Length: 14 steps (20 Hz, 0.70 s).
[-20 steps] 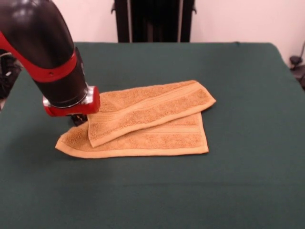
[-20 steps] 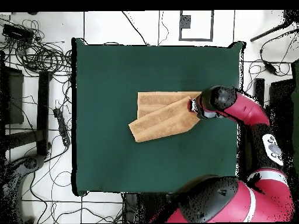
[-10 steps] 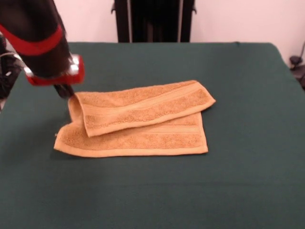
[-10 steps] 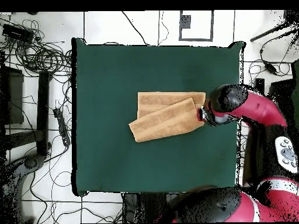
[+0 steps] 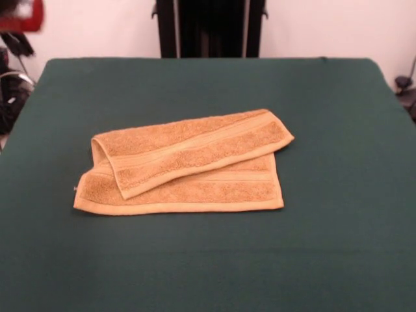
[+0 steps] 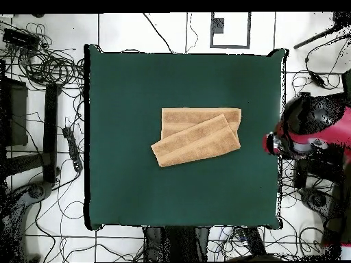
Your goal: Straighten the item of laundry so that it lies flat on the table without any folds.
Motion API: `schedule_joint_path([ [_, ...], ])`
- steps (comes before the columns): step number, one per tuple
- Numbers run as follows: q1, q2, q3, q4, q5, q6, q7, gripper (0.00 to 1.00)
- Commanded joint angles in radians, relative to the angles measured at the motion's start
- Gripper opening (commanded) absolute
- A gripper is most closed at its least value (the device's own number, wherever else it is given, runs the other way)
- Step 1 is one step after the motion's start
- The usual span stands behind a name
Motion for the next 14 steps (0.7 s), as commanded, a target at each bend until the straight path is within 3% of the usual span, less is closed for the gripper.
schedule_joint_path([
  [1, 0.004, -0.029, 0.12, -0.042, -0.004, 0.2, -0.232, 0.0],
  [8, 0.041, 0.04, 0.16, 0.021, 0.14, 0.02, 0.065, 0.0],
  [14, 0.062, 0.087, 0.17, 0.055, 0.281, -0.129, 0.192, 0.0],
])
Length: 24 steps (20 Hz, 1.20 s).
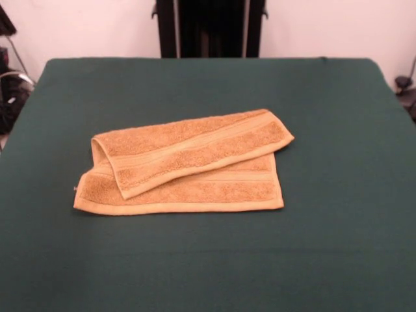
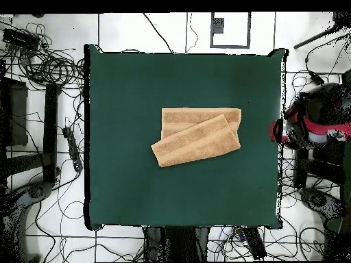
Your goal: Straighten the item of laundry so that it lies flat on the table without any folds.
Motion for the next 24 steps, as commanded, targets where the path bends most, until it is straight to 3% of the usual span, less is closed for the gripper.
schedule_joint_path([
  [1, 0.08, 0.114, 0.143, 0.11, 0.136, -0.159, 0.201, 0.0],
  [13, 0.137, 0.209, 0.106, 0.082, 0.322, -0.26, 0.327, 0.0],
  [24, 0.172, 0.232, 0.067, 0.072, 0.441, -0.294, 0.336, 0.0],
])
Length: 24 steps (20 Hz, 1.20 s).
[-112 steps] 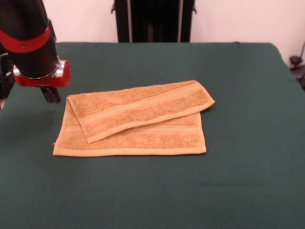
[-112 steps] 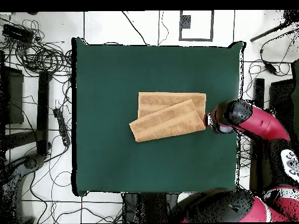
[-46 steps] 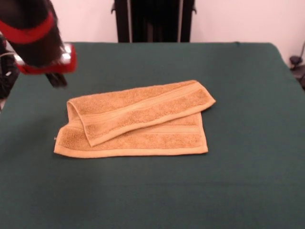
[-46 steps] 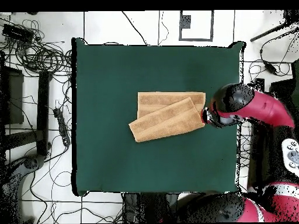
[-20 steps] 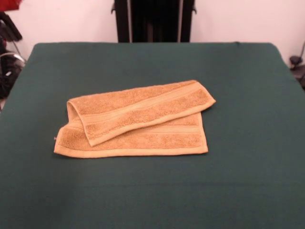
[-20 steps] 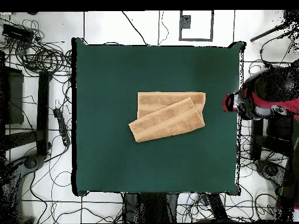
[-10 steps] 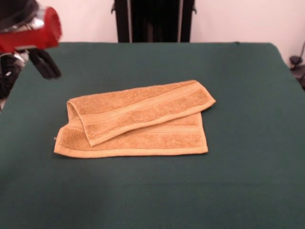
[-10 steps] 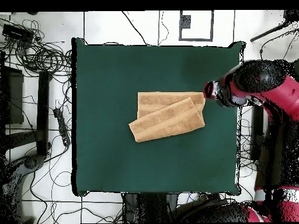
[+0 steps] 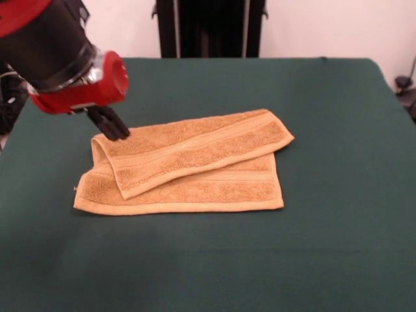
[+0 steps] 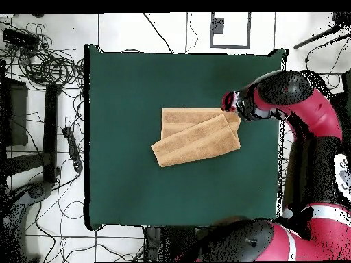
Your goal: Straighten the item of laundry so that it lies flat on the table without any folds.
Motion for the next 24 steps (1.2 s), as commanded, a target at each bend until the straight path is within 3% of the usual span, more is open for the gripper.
schedule_joint_path([
  [1, 0.065, 0.035, 0.054, 0.067, 0.079, -0.061, 0.323, 0.0],
  [11, 0.083, 0.056, 0.025, 0.025, 0.108, -0.084, 0.327, 0.0],
  [15, 0.085, 0.089, 0.042, -0.001, 0.125, -0.162, 0.309, 0.0],
  [20, 0.103, 0.191, 0.034, -0.109, 0.111, -0.283, 0.295, 0.0],
  [24, 0.123, 0.272, 0.022, -0.239, 0.117, -0.297, 0.322, 0.0],
])
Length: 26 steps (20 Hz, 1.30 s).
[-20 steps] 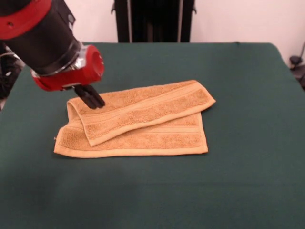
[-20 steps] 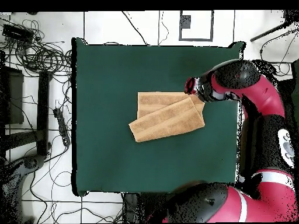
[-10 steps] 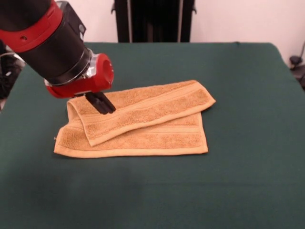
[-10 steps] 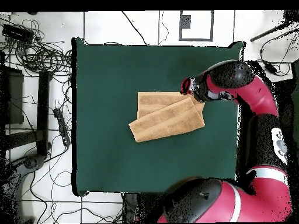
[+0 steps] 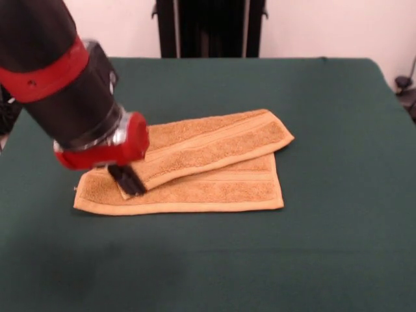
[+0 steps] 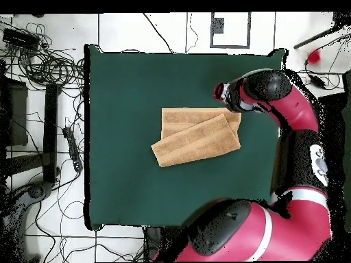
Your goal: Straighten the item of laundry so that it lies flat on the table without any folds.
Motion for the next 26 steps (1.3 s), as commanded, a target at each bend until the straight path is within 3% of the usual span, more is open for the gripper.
schedule_joint_path([
  [1, 0.081, 0.162, 0.034, -0.187, 0.04, -0.122, 0.328, 0.0],
  [6, 0.095, 0.227, 0.032, -0.283, 0.058, -0.131, 0.346, 0.0],
  [15, 0.088, 0.203, 0.024, -0.249, 0.055, -0.092, 0.313, 0.0],
  [19, 0.093, 0.196, -0.008, -0.277, 0.04, -0.013, 0.321, 0.0],
  [23, 0.087, 0.103, -0.045, -0.204, 0.025, 0.112, 0.301, 0.0],
  [26, 0.068, -0.067, -0.084, 0.04, -0.003, 0.133, 0.21, 0.0],
])
